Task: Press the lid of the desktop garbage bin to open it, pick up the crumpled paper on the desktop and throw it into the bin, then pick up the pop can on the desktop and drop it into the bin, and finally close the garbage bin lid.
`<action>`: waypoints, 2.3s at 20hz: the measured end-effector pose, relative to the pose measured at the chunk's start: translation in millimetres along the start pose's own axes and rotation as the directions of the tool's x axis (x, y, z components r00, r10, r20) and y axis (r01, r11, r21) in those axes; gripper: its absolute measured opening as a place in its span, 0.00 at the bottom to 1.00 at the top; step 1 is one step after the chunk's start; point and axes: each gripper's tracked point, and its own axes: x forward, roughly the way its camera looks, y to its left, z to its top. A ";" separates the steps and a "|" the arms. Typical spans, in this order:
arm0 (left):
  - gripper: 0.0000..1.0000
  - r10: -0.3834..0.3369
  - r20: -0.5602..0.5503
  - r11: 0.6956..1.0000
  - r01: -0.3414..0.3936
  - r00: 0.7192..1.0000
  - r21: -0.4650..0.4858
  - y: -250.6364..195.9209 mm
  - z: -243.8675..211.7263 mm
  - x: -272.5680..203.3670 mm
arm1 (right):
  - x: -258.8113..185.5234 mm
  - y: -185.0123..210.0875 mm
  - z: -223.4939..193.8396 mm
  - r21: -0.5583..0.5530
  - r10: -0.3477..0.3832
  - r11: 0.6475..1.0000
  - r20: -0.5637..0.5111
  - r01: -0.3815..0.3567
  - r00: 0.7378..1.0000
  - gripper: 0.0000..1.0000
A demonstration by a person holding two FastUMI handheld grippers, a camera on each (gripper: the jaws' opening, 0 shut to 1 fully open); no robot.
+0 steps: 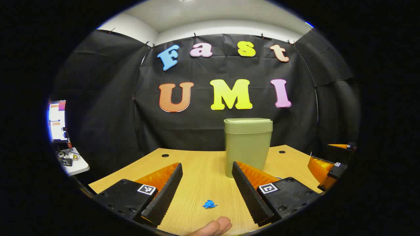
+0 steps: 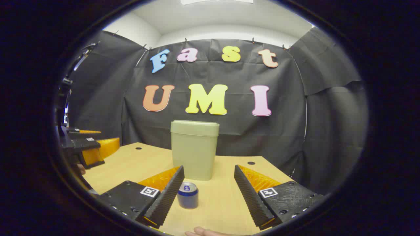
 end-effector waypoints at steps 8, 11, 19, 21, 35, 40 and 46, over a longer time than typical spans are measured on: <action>0.97 0.027 0.038 0.999 -0.028 0.999 0.021 6.6 4.4 -13.4 | -6.1 8.2 -9.6 -0.001 0.045 0.999 -0.022 -0.045 0.999 0.95; 0.97 0.023 0.021 1.000 -0.024 1.000 0.012 4.8 -1.4 -10.0 | -5.8 8.5 -10.4 0.010 0.048 0.999 -0.024 -0.048 0.999 0.95; 0.98 0.012 -0.003 1.000 -0.012 1.000 0.020 -1.1 -9.7 -8.5 | -8.6 5.5 -5.0 -0.001 0.027 1.000 -0.002 -0.027 1.000 0.95; 0.98 0.007 -0.004 1.000 -0.007 1.000 0.021 -3.1 -10.6 -7.8 | -10.6 0.2 -0.7 0.004 0.007 1.000 0.012 -0.007 1.000 0.95; 0.98 0.010 -0.025 1.000 -0.010 1.000 0.023 -0.2 -17.2 -5.6 | -11.9 0.4 27.6 0.056 0.006 0.998 0.043 -0.008 0.999 0.85; 0.98 0.008 -0.038 1.000 -0.007 0.999 0.024 1.2 -20.4 -2.8 | -0.9 7.3 43.2 0.061 0.022 0.998 0.025 -0.024 0.999 0.60; 0.98 0.034 -0.040 0.999 -0.034 0.999 0.020 13.9 -19.8 -0.7 | 10.8 36.3 66.4 0.064 0.077 0.995 0.015 -0.077 0.997 0.00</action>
